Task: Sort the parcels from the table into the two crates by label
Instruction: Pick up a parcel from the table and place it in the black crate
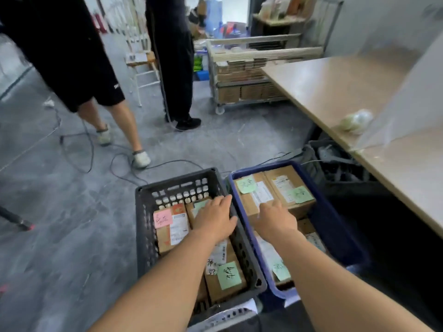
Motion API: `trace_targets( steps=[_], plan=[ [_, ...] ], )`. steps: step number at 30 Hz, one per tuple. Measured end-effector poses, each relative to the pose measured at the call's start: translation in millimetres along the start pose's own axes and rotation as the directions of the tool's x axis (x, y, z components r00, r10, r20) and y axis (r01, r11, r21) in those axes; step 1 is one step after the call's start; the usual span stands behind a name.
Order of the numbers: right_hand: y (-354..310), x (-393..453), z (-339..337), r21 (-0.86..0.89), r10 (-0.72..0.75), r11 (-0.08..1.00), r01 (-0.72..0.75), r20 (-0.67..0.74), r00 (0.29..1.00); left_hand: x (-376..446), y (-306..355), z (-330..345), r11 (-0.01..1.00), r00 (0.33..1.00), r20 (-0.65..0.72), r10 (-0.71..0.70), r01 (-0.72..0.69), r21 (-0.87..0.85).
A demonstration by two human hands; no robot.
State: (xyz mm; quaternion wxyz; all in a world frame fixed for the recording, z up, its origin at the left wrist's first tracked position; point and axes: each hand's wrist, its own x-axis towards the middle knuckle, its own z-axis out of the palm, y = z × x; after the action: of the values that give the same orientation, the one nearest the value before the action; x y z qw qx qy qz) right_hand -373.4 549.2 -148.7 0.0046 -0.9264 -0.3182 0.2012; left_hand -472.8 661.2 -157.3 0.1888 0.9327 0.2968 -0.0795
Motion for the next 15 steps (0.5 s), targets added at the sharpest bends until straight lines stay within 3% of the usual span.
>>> trace_targets(
  steps=[8,15],
  plan=[
    [84,-66,-61,0.000,0.144,0.989,-0.146,-0.189,0.971,0,99,-31,0.958,0.959,-0.019,0.282,-0.280,0.068],
    [178,-147,-95,0.018,0.288,0.955,-0.297,-0.307,0.907,-25,214,-39,0.861,0.865,-0.036,0.501,-0.494,0.124]
  ],
)
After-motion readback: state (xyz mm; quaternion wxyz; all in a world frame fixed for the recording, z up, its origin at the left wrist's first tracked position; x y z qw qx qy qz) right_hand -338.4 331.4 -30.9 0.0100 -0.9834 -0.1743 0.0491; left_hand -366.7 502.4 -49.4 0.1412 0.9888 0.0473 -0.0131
